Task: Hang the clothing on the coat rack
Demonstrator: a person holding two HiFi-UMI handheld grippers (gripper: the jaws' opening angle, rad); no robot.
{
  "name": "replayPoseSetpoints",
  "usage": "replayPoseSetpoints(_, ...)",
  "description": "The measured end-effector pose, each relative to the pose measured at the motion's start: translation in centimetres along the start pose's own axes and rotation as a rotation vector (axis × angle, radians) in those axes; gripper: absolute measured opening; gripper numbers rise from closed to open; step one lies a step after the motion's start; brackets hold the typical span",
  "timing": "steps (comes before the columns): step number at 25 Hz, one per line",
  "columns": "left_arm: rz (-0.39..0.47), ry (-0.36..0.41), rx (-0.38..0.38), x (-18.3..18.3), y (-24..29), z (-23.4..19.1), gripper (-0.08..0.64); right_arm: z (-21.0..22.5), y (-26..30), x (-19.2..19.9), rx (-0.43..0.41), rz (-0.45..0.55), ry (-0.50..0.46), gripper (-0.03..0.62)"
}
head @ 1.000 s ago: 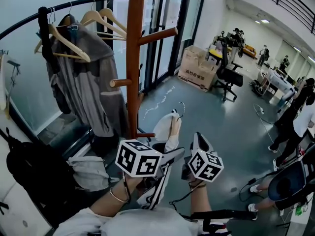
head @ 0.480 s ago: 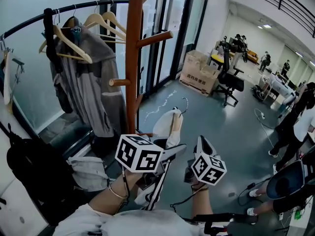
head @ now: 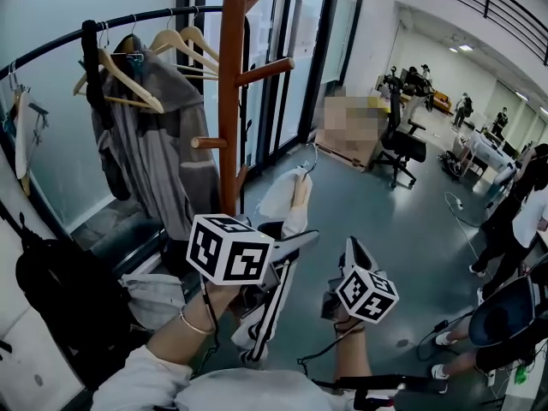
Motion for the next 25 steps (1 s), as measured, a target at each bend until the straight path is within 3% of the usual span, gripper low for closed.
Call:
replayPoseSetpoints(10, 0.041, 0.030, -0.034, -3.0, -1.1, 0.3, 0.158, -1.6, 0.3, -1.2, -0.097, -0.004, 0.013, 0.022)
replayPoseSetpoints(17, 0.034, 0.098, -0.041, -4.8, -1.5, 1.5, 0.163, -1.9, 0.6, -1.0, -0.120, -0.018, 0.027, 0.023)
replayPoseSetpoints(25, 0.050, 0.122, -0.036, -6.6, -2.3, 2.0, 0.169, -2.0, 0.7, -0.9, -0.133, -0.018, 0.038, 0.023)
Point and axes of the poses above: the fingertips, and each gripper's own axes: y forward along the fingers, z to its right, x out of its underside, the point moved 10 cm from there along -y, backward along the fingers, and after that the axes turned 5 degrees about x, right-handed, at the moved point
